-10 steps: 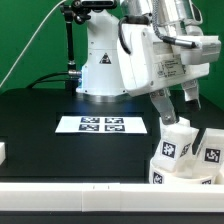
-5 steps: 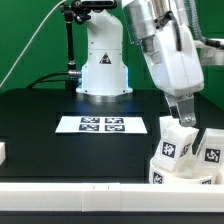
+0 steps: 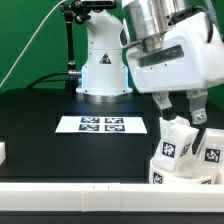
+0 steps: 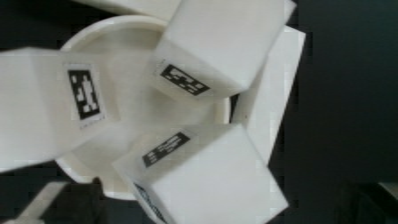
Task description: Assemble stool
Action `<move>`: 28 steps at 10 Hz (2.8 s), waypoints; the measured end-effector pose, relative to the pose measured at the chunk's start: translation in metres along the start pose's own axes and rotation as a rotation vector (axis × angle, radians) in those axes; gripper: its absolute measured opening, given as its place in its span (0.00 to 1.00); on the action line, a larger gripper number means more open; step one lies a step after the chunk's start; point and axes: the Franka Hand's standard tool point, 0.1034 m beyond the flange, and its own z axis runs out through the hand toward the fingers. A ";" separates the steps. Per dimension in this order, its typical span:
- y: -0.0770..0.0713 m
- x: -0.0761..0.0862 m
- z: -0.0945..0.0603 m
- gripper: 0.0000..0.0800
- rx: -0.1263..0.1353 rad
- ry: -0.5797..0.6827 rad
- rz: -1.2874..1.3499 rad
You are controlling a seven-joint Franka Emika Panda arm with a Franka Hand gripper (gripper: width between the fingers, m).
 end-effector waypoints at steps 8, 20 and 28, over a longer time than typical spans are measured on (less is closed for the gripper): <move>0.004 0.002 0.002 0.81 -0.059 0.027 -0.781; 0.005 0.007 0.004 0.81 -0.197 0.006 -1.761; 0.015 0.014 0.015 0.65 -0.232 -0.004 -1.857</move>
Offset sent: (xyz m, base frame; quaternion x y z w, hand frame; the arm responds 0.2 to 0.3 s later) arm 0.0027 0.0102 0.0051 -0.0226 0.0032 -0.2874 0.9575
